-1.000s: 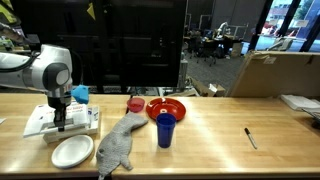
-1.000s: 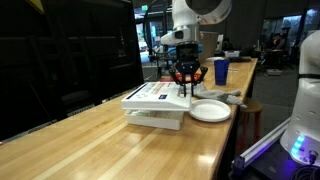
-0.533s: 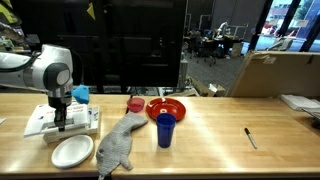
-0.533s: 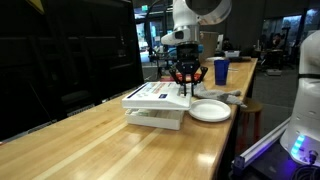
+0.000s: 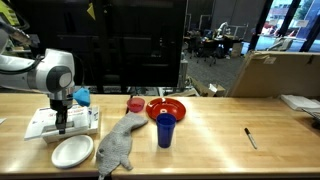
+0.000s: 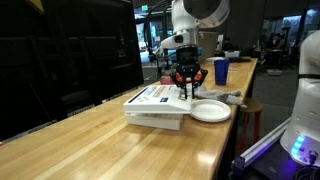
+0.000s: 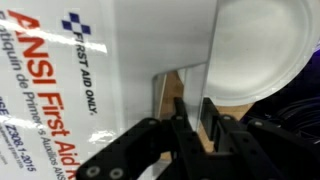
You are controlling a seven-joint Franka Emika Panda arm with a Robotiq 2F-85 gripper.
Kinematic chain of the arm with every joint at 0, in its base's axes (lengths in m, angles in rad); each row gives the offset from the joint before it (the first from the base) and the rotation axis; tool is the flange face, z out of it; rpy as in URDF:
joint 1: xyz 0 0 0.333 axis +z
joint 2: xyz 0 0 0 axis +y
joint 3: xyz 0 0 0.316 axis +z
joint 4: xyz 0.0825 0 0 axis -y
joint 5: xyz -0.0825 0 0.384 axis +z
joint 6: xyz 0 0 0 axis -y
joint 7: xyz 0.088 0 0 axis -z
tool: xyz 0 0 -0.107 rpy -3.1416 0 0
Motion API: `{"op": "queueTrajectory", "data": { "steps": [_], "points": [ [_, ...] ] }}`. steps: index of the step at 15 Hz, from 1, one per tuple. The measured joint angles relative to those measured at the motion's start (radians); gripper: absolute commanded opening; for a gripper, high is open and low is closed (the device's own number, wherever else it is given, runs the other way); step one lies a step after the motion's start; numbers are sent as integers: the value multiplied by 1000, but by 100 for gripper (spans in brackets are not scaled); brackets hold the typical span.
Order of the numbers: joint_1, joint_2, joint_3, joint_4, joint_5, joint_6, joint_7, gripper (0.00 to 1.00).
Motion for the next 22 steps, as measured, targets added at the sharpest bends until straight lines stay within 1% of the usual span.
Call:
{"op": "queueTrajectory", "data": {
  "steps": [7, 15, 22],
  "points": [
    [-7, 57, 0, 29, -2, 4, -19, 5],
    [-43, 131, 1, 73, -9, 21, -36, 5],
    [-58, 139, 3, 82, -12, 22, -36, 5]
  ]
}}
